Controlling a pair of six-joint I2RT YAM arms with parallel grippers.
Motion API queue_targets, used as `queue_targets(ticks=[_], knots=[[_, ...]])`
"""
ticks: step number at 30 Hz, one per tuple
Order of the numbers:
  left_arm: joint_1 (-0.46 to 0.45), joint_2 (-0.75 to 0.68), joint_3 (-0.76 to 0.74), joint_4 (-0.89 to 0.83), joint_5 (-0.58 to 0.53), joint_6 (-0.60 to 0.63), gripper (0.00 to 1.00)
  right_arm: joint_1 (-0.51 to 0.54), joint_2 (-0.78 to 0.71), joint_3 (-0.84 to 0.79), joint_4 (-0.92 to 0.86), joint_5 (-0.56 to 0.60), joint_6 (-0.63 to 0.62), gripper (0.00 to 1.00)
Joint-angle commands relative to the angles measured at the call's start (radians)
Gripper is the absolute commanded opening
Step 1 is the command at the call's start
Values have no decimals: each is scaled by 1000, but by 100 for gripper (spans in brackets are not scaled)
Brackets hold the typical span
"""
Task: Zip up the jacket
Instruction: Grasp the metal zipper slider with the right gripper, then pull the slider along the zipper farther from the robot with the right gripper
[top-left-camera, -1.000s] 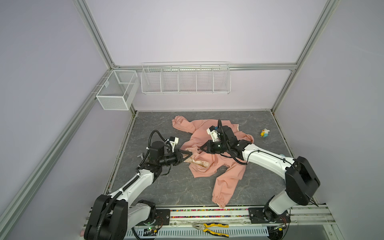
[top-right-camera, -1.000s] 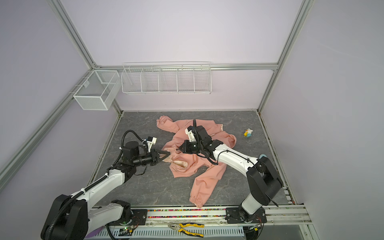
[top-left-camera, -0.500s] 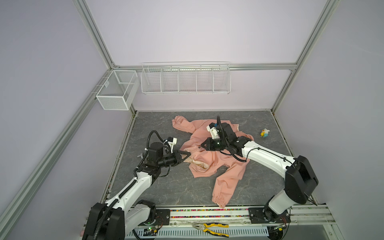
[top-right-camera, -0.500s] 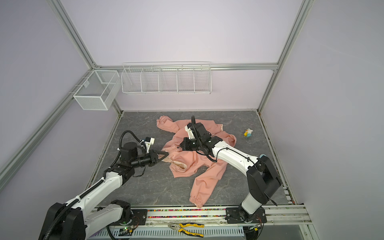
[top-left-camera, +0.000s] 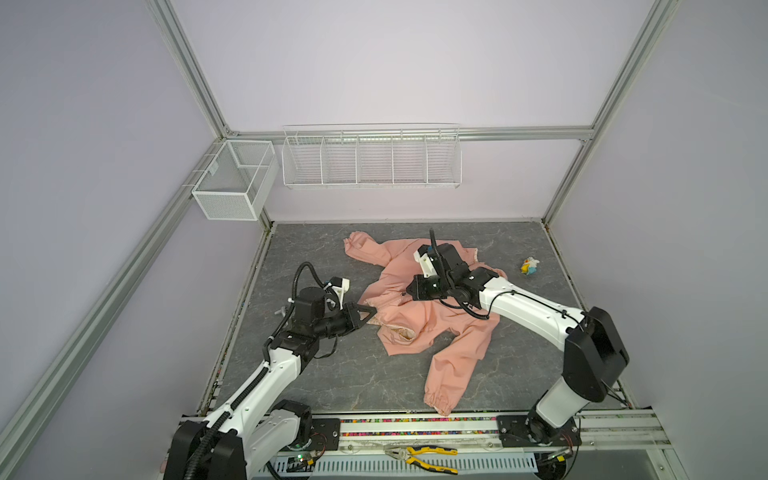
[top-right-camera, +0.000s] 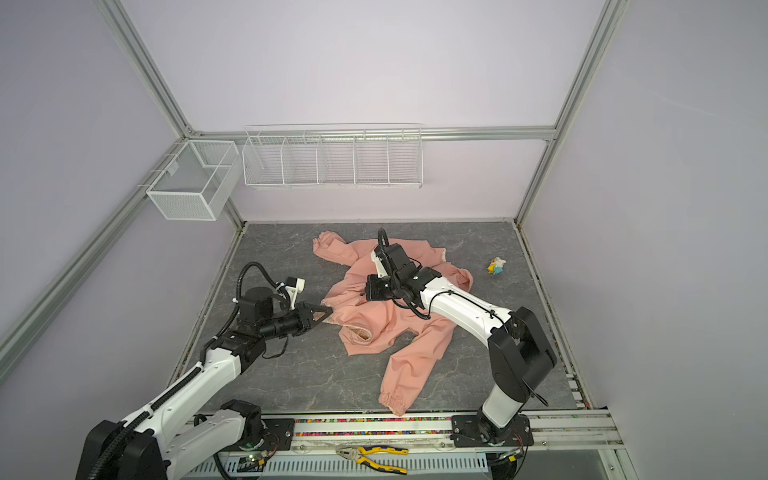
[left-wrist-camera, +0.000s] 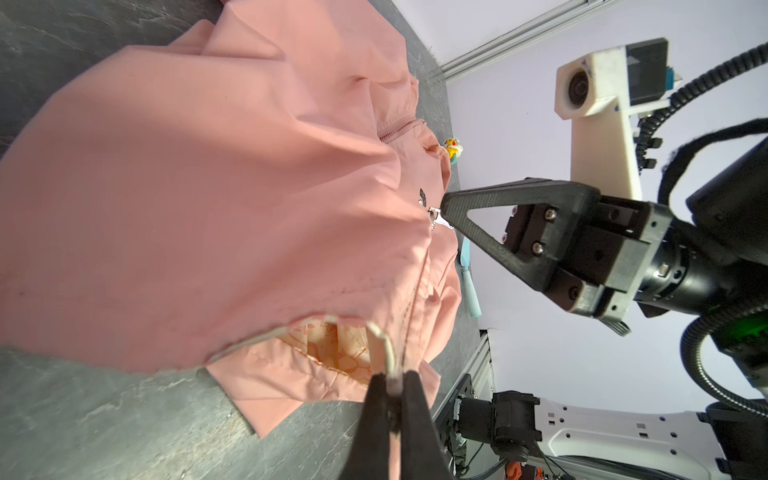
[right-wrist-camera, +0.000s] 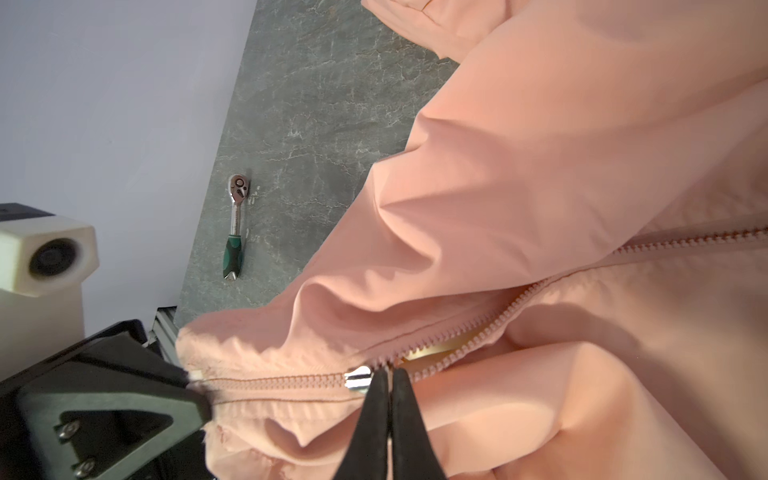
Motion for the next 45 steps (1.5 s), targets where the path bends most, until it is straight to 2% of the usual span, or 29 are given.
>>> queue_targets(ticks=[1,20,45], knots=[[0,-25,22,-54,-58,32,0,-12,18,27,-43,79,-38,7],[0,-82,0,-177,-260,81,0,-26,70,66,-103,159,-79,7],[0,-86,-19,-193,-299,85,0,-79,116,89,-152,239,-128,7]])
